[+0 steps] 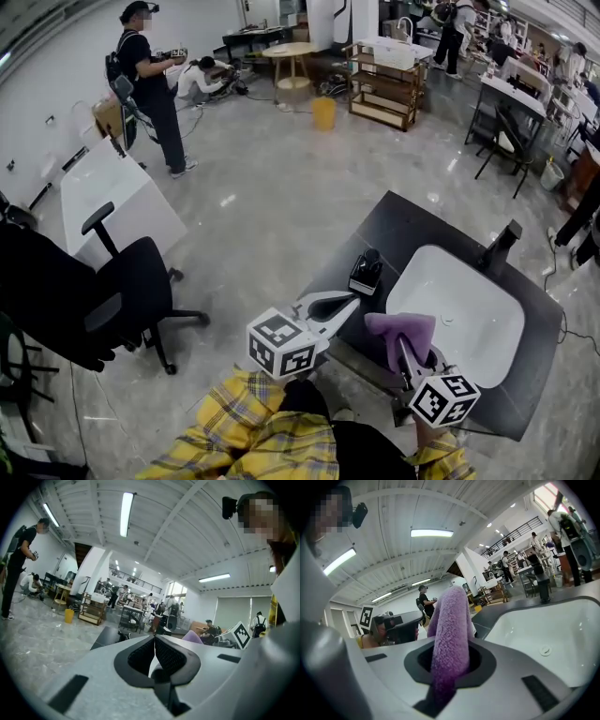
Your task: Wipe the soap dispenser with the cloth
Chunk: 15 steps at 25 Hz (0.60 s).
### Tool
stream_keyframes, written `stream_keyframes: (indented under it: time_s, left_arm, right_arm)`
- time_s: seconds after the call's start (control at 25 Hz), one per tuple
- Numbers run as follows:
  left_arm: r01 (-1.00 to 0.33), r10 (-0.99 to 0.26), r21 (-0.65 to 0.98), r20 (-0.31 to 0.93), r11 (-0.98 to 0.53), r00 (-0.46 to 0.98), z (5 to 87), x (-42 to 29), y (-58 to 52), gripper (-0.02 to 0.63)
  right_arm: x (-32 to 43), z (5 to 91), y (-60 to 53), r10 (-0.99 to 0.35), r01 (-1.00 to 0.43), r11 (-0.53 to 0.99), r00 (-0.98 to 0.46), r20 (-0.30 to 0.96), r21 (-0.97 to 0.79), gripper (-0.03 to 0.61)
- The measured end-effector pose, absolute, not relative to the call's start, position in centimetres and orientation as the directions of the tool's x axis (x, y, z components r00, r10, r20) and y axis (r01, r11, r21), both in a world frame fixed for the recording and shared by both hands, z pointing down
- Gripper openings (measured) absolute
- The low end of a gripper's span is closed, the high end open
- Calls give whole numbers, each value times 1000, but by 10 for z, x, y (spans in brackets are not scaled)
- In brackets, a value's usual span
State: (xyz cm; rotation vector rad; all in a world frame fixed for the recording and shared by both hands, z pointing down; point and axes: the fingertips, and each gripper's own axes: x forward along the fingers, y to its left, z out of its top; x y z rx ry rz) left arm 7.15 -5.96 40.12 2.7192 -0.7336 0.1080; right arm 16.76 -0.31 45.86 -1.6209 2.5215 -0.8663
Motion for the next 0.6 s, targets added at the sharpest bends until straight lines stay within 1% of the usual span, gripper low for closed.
stream_keyframes:
  time_s: [0.32,0.6]
  left_arm:
    - [-401,-384,311,115,-862,916,397,55,-135,5]
    - [-286,-264,291,115,-913,958,392,68,-185,5]
  right_arm:
    - [141,467,-55,-876,-869,219,-376,304,-445,37]
    - [127,477,-89,-897,-873,133,-308,318,-468,37]
